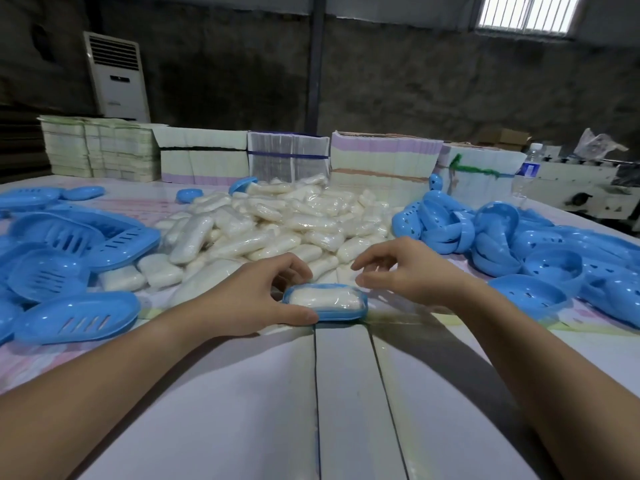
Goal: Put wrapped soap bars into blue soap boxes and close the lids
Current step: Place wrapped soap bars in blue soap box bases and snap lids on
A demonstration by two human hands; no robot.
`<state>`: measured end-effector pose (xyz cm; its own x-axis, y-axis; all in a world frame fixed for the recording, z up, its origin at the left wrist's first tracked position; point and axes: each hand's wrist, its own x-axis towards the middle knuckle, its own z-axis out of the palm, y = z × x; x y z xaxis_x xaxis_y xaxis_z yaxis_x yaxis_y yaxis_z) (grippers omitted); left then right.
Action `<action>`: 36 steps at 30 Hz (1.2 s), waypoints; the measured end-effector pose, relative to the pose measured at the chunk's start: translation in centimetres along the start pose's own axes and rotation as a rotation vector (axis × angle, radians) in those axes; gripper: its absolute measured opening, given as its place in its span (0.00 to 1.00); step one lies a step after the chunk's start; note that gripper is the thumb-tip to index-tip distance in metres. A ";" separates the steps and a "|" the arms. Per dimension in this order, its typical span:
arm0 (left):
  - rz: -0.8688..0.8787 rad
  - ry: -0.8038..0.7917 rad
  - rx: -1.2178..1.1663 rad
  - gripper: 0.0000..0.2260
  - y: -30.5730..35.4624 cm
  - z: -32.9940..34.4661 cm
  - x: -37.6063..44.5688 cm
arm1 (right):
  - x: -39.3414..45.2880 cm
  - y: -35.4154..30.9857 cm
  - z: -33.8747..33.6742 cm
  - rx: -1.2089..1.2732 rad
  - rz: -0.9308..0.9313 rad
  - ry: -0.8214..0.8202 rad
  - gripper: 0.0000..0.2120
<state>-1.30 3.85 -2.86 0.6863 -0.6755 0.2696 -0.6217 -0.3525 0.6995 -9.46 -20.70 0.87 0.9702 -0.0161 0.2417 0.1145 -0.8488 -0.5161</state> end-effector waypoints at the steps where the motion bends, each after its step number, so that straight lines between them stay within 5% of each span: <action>1: 0.004 0.002 0.001 0.20 -0.1 0.0 0.0 | 0.0 0.2 -0.4 -0.078 0.058 0.044 0.07; 6: 0.035 -0.012 -0.009 0.21 -0.4 0.0 0.1 | -0.5 1.7 -3.7 -0.494 0.412 0.365 0.04; 16: 0.085 -0.024 0.009 0.24 -0.9 -0.2 0.2 | -1.7 3.3 -6.2 -0.584 0.651 0.091 0.12; 30: 0.105 -0.023 0.015 0.19 -0.7 0.0 0.3 | -1.5 3.6 -5.0 -0.535 0.548 0.025 0.16; 36: 0.089 -0.038 0.016 0.19 -0.7 -0.1 0.2 | -0.8 0.3 -3.6 -0.296 0.084 0.268 0.20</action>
<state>-0.69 4.04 -3.25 0.6132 -0.7287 0.3050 -0.6859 -0.2996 0.6632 -10.98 -22.85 3.52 0.8791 -0.1963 0.4343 -0.0675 -0.9533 -0.2942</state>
